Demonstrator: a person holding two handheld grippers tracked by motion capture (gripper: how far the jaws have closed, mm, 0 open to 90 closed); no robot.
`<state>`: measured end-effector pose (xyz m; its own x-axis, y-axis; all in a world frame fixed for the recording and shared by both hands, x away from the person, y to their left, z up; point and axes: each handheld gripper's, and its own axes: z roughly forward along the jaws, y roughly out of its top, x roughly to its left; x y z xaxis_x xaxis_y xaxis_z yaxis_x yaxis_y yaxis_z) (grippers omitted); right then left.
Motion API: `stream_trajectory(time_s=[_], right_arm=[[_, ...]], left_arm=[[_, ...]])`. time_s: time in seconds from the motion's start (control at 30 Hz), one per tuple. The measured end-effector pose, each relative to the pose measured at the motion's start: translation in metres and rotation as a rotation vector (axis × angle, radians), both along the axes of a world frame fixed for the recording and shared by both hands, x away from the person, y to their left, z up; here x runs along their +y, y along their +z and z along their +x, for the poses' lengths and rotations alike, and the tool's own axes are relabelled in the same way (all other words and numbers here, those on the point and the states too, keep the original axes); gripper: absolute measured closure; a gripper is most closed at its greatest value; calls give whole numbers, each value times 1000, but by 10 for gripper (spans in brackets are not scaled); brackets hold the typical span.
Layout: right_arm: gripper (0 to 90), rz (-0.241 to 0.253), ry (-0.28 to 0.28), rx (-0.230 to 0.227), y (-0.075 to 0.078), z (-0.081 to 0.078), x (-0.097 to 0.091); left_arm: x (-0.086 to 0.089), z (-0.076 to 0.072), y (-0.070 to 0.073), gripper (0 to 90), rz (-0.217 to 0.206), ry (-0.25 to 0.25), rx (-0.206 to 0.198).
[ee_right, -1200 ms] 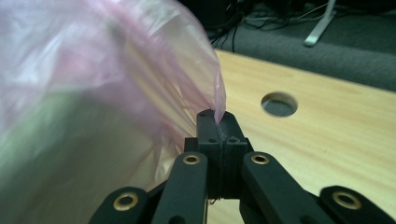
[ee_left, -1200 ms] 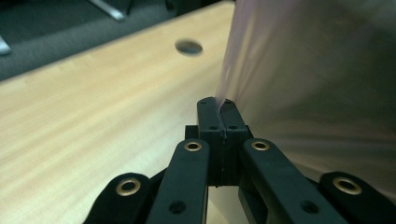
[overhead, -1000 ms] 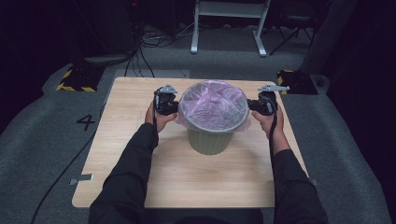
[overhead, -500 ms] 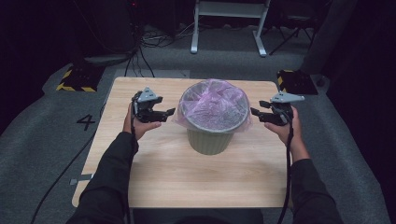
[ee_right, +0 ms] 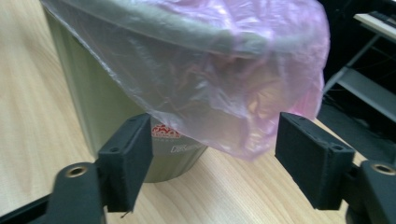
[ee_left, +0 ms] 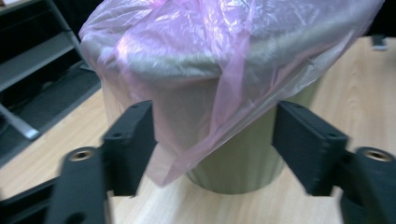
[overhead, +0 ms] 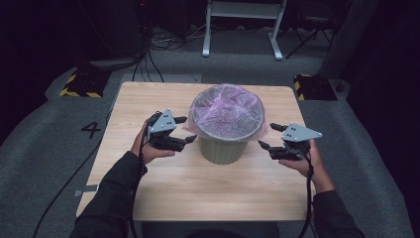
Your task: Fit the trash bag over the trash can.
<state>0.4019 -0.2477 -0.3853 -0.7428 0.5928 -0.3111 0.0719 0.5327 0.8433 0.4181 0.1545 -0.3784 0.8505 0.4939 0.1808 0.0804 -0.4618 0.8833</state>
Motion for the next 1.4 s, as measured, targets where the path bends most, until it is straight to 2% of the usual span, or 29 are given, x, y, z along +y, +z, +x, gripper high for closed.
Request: stream_trajectory(time_s=[0.07, 0.1, 0.13, 0.17, 0.2, 0.27, 0.33, 0.37, 0.47, 0.63, 0.67, 0.73, 0.77, 0.8, 0.83, 0.9, 0.93, 0.97, 1.0, 1.07, 1.17, 1.23, 1.3, 1.37, 1.4], right_arm=[[446, -9, -29, -20, -2, 1, 6], [541, -9, -26, -21, -3, 2, 8], [641, -3, -9, -26, -5, 2, 9], [724, -8, -8, -36, -6, 2, 10], [801, -13, 4, -43, -8, 2, 12], [900, -6, 39, -42, -10, 0, 13], [900, -24, 63, -42, -12, -2, 15], [900, -20, 74, -35, -14, -2, 14], [900, -35, 88, -10, -19, -3, 13], [900, -45, 99, 50, -34, -1, 11], [900, -59, 102, 59, -38, 1, 12], [900, -70, 98, 77, -44, 4, 13], [900, -69, 100, 89, -46, 6, 13], [900, -63, 110, 101, -47, 7, 12], [893, -57, 113, 110, -47, 7, 11], [623, -15, 114, 109, -44, 5, 5], [532, 2, 112, 124, -41, 3, 0], [492, 22, 117, 137, -38, 1, -4], [458, 53, 128, 146, -35, -2, -11], [359, 111, 125, 137, -28, -9, -25], [308, 204, 114, 117, -12, -18, -39], [302, 233, 105, 103, 2, -21, -43], [300, 243, 123, 71, 22, -24, -40], [305, 239, 128, 37, 46, -21, -30], [308, 225, 117, 36, 53, -18, -25]], left_arm=[[-5, 4, -2, 483, 21, 22, -8], [-5, 6, -3, 539, 14, 5, -5], [-5, 7, -5, 600, 16, -3, -5], [-5, 8, -6, 715, 19, 2, -19], [-4, 8, -8, 783, 12, -11, -19], [-3, 6, -11, 873, 15, -27, -28], [-2, 5, -14, 900, 3, -50, -18], [-2, 4, -16, 900, 23, -53, -15], [-2, 1, -24, 900, 46, -65, -2], [-3, 4, -45, 900, 84, -64, 50], [-4, 4, -48, 900, 101, -57, 39], [-6, 5, -52, 900, 112, -68, 49], [-6, 5, -53, 893, 110, -62, 45], [-5, 6, -53, 846, 107, -56, 50], [-3, 4, -53, 727, 93, -37, 59], [2, -1, -54, 454, 73, 10, 87], [5, -3, -54, 328, 67, 31, 98], [9, -7, -56, 232, 58, 59, 109], [13, -12, -59, 176, 50, 77, 116], [25, -24, -63, 159, 27, 97, 121], [39, -36, -69, 157, 2, 109, 157], [44, -41, -74, 158, 37, 139, 149], [47, -44, -84, 159, 60, 144, 183], [46, -47, -94, 159, 118, 177, 207], [46, -48, -99, 159, 141, 194, 219]])
